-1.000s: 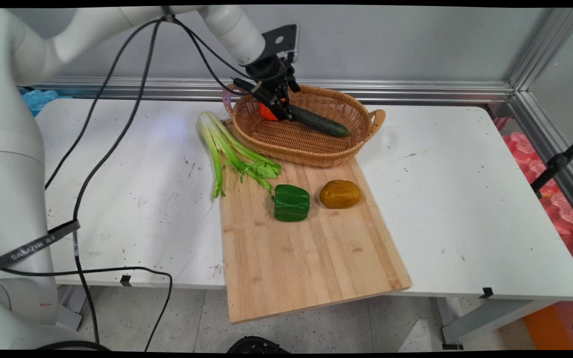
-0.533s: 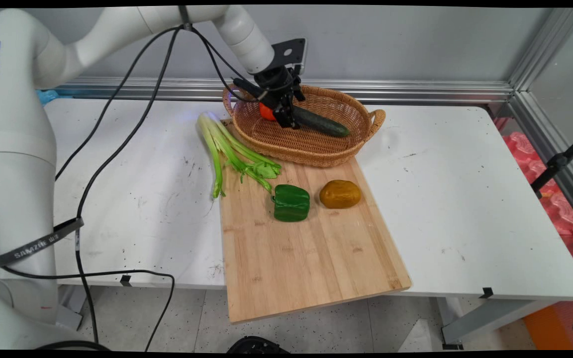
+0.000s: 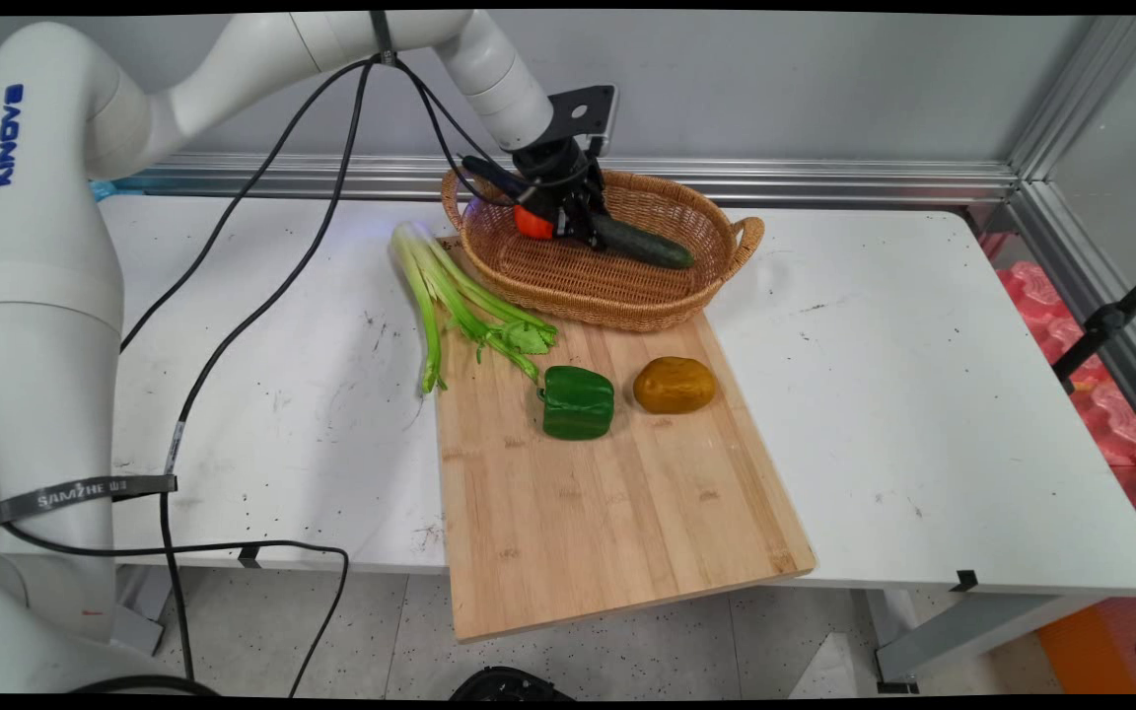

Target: Place the picked object on the cutting board

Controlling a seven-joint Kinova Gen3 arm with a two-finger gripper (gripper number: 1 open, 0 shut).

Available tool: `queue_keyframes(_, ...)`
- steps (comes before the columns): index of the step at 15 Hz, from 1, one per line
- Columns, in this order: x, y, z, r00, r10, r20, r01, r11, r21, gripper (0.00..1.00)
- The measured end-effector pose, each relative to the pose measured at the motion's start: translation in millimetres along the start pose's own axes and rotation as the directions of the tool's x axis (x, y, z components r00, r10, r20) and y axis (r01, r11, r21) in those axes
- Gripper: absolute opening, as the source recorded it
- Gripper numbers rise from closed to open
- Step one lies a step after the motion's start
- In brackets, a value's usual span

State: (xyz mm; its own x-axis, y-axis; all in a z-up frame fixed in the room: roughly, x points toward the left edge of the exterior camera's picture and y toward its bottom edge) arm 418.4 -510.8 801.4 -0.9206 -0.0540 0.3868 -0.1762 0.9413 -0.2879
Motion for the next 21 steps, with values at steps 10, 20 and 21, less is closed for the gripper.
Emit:
queue_keyframes(10,0.7,2.8,-35.2,0.999,0.038,-0.006,-0.038,0.999,0.013,0.00)
queue_keyframes(20,15.9,28.0,-121.6,0.999,0.021,-0.037,-0.019,0.999,0.034,0.00)
queue_keyframes(21,18.2,32.2,-130.3,0.999,0.009,-0.043,-0.007,0.999,0.036,0.00)
